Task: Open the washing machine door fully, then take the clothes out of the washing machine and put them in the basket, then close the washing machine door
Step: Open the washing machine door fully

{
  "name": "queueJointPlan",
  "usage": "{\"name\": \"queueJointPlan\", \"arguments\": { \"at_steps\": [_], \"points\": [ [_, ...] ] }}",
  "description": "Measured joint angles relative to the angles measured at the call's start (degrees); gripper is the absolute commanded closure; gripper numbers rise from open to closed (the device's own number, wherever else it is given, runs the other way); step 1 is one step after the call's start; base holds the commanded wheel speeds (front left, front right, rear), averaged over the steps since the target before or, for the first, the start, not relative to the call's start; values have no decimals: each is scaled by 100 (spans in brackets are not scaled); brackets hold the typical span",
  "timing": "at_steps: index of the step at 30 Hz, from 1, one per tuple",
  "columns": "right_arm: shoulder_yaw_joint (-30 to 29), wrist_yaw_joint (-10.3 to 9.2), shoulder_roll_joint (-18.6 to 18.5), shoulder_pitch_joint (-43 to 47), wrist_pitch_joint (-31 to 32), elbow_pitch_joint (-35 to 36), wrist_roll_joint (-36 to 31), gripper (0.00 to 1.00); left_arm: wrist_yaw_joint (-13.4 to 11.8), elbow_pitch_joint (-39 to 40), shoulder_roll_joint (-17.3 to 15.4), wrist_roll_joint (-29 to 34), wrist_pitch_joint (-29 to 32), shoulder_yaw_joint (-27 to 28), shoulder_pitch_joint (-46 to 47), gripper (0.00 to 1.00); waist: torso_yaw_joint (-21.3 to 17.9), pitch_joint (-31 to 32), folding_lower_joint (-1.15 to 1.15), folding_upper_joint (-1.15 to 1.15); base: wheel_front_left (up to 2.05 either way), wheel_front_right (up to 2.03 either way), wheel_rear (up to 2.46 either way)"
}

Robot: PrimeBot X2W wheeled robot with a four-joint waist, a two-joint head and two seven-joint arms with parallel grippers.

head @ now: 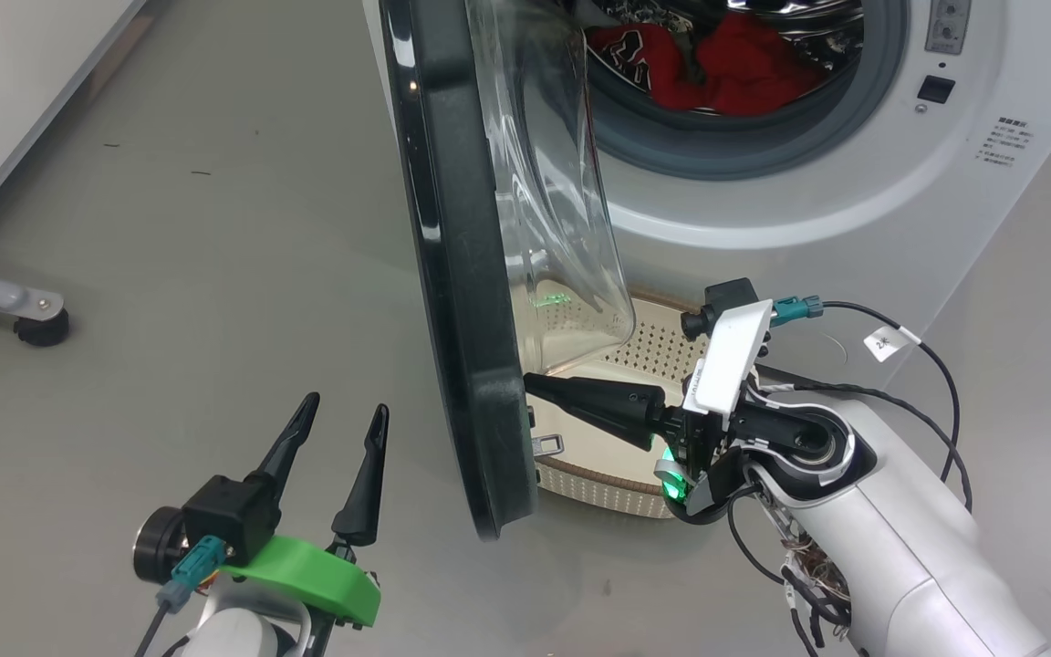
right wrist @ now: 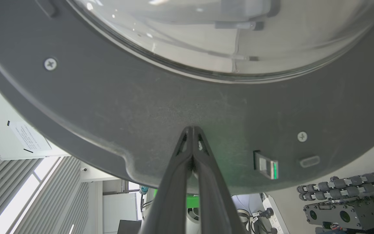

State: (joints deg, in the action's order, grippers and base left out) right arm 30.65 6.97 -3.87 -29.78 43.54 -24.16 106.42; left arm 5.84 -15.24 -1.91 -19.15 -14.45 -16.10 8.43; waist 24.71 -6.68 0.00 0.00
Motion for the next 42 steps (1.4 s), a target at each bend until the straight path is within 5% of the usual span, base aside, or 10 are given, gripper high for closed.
{"name": "queueJointPlan", "arguments": {
  "at_steps": [16, 27, 29, 30, 42],
  "points": [
    [187, 0, 11, 80, -460, 146, 224, 100, -51, 90, -7, 1, 0, 154, -71, 0, 19, 7, 0, 0, 0, 0, 0],
    [-573, 0, 26, 600, -1188, 477, 221, 99, -59, 119, -8, 0, 0, 264, -146, 0, -153, 50, 0, 0, 0, 0, 0],
    [-688, 0, 40, 751, -1328, 536, 148, 45, -88, 119, -10, 0, 0, 290, -155, 0, -202, 54, 0, 0, 0, 0, 0],
    [-745, 0, 41, 838, -1393, 572, 140, 0, -94, 120, -10, 0, 0, 293, -158, 0, -226, 57, 0, 0, 0, 0, 0],
    [-1346, 0, -347, 1587, -2867, 1029, -1330, 0, -98, 120, -10, -9, 0, 311, -183, 0, -388, 102, 0, 0, 0, 0, 0]
  ]
}}
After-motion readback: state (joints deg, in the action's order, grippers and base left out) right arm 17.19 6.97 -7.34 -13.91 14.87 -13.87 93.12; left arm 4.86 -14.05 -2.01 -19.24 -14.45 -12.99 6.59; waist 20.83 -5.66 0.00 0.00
